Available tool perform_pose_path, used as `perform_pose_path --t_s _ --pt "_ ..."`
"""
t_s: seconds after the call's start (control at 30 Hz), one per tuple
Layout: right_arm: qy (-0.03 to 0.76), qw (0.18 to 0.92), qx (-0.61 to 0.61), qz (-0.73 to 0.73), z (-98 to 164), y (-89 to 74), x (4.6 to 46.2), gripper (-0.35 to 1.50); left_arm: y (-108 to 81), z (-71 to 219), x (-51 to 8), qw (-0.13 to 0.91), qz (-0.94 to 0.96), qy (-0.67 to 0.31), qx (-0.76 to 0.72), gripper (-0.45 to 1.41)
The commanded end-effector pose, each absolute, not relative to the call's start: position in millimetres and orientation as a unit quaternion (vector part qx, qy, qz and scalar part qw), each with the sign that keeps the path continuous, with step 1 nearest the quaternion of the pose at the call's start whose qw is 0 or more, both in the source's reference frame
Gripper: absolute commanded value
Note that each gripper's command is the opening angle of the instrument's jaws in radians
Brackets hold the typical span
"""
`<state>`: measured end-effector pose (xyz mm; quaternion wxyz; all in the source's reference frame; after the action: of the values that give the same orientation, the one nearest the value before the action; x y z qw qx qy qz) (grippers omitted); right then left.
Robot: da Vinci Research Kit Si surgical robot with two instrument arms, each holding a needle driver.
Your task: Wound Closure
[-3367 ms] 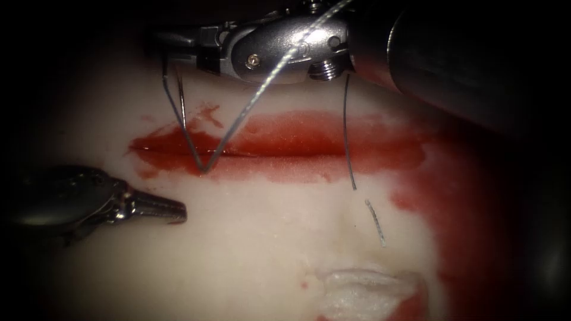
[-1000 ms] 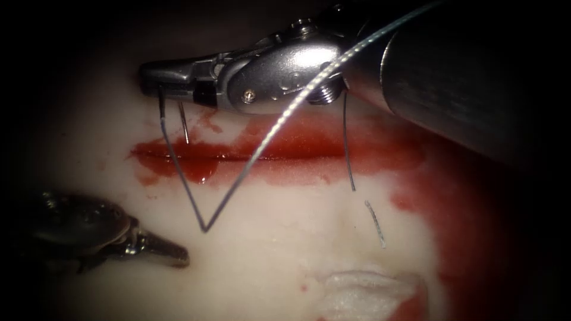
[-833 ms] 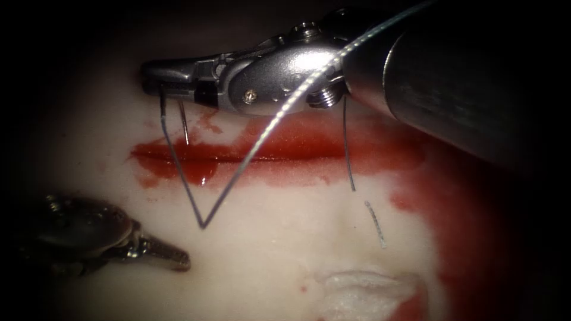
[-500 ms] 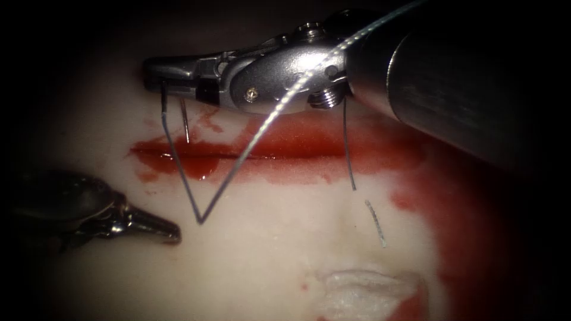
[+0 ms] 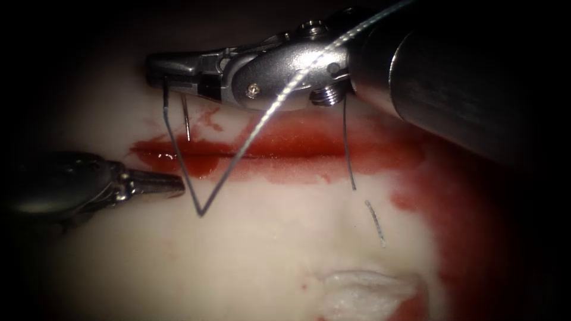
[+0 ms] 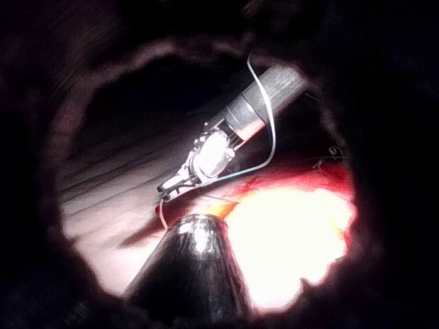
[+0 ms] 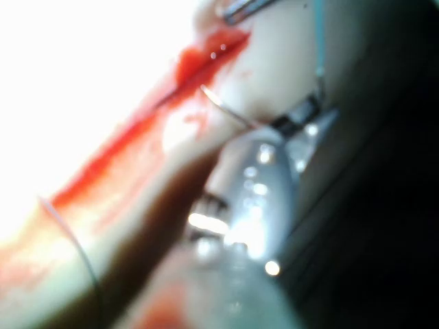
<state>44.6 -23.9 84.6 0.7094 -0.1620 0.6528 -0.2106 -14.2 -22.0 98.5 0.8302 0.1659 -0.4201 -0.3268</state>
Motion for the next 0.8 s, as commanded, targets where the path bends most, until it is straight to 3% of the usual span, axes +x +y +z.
perform_pose_path --t_s 0.03,0.8 --pt "0.654 0.708 -0.165 -0.212 84.5 -22.7 45.5 -0.35 -20.8 98.6 -14.8 0.834 -0.322 -0.419 0.158 -0.45" --pt "0.653 0.709 -0.162 -0.21 84.4 -22.8 45.5 -0.35 -23.9 102.5 -15.5 0.89 -0.291 -0.323 0.138 -0.45"
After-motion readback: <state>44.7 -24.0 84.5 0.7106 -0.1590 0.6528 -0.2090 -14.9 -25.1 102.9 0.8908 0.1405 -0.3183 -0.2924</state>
